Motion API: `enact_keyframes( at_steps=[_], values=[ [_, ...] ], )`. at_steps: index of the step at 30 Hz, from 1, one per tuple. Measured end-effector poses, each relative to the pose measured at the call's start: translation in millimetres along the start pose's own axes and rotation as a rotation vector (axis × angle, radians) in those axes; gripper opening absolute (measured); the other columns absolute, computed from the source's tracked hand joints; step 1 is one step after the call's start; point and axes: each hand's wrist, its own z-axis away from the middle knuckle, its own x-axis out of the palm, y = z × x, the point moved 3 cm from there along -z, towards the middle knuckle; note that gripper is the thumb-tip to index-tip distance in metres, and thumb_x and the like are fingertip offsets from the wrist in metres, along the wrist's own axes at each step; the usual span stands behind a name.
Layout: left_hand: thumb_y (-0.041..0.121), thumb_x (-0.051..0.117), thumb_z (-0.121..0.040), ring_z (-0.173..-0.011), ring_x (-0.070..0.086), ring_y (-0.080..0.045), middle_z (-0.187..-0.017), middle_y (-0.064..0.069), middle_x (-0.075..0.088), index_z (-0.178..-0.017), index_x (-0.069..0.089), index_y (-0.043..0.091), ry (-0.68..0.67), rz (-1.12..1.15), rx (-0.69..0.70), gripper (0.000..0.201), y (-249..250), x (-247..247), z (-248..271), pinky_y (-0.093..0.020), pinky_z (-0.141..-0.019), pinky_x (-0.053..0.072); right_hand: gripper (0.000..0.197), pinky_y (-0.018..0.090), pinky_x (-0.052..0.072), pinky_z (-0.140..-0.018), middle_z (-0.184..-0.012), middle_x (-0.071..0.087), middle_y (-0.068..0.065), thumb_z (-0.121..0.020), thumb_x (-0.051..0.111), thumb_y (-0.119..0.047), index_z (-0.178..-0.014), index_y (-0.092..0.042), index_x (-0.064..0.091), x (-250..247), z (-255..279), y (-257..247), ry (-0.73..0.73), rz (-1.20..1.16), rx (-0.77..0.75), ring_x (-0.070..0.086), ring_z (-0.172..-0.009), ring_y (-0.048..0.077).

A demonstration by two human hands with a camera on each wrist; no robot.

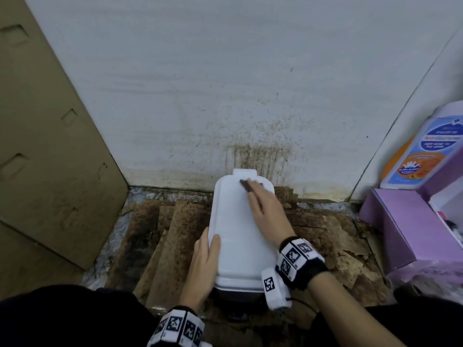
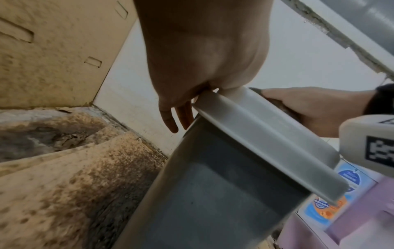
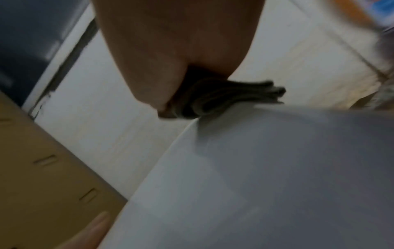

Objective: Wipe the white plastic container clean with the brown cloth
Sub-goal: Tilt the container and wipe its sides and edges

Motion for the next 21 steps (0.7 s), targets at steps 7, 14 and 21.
enact_keyframes(
  at_steps=[7,14,21],
  values=[
    [0.088,0.031,-0.085,-0.142,0.040,-0.009,-0.156,0.016,0.037,-0.152,0.022,0.057,-0.059,0.042,0.008,0.074,-4.2,-2.6,-6.3,-0.049,-0.119,0.034,0.063,0.037,-0.012,-0.125,-0.170,-0.014,0.003,-0.110,0.019,-0.043,-0.162,-0.017,-0.004,30.3,8.5,4.2,-0.467,0.512,-0.050,-0.016,-0.156,0.017],
    [0.090,0.019,-0.087,-0.153,0.025,-0.005,-0.164,0.022,0.029,-0.152,0.026,0.059,-0.077,0.124,-0.012,0.072,-23.4,-3.7,-18.6,-0.049,-0.126,0.020,0.067,0.035,-0.016,-0.124,-0.169,-0.016,-0.001,-0.108,0.021,-0.049,-0.162,-0.021,-0.005,33.8,63.3,-20.1,-0.521,0.493,-0.170,-0.023,-0.152,0.010],
    [0.086,0.017,-0.089,-0.133,0.057,-0.011,-0.143,0.009,0.062,-0.147,0.049,0.036,-0.036,0.314,-0.077,0.083,-6.4,0.0,-17.0,-0.046,-0.117,0.041,0.064,0.028,-0.017,-0.122,-0.168,-0.014,-0.015,-0.107,0.021,-0.056,-0.162,-0.030,0.002,34.7,120.8,-33.9,-0.543,0.374,-0.286,-0.023,-0.150,-0.002]
  ],
)
